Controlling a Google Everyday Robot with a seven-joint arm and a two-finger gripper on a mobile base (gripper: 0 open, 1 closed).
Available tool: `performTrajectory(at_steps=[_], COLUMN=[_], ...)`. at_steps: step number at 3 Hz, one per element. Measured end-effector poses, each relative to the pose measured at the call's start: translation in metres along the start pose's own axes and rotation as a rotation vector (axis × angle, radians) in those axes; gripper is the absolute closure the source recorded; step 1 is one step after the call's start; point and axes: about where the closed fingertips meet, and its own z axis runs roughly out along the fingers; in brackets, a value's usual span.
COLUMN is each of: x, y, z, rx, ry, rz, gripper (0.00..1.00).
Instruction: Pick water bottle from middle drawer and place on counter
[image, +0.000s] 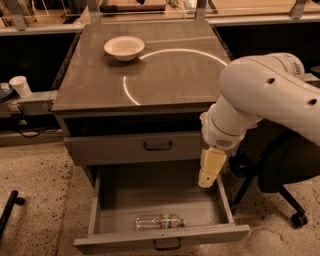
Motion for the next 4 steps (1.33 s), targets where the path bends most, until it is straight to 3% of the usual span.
performTrajectory(at_steps=[2, 3, 4], x=[0.025, 0.040, 0.040], y=[0.002, 0.008, 0.008], z=[0.122, 0.187, 0.187], rx=[-0.016, -0.015, -0.015], ry=[0.094, 0.002, 0.003], rz=[-0.081, -0.136, -0.134], gripper=[0.00, 0.00, 0.00])
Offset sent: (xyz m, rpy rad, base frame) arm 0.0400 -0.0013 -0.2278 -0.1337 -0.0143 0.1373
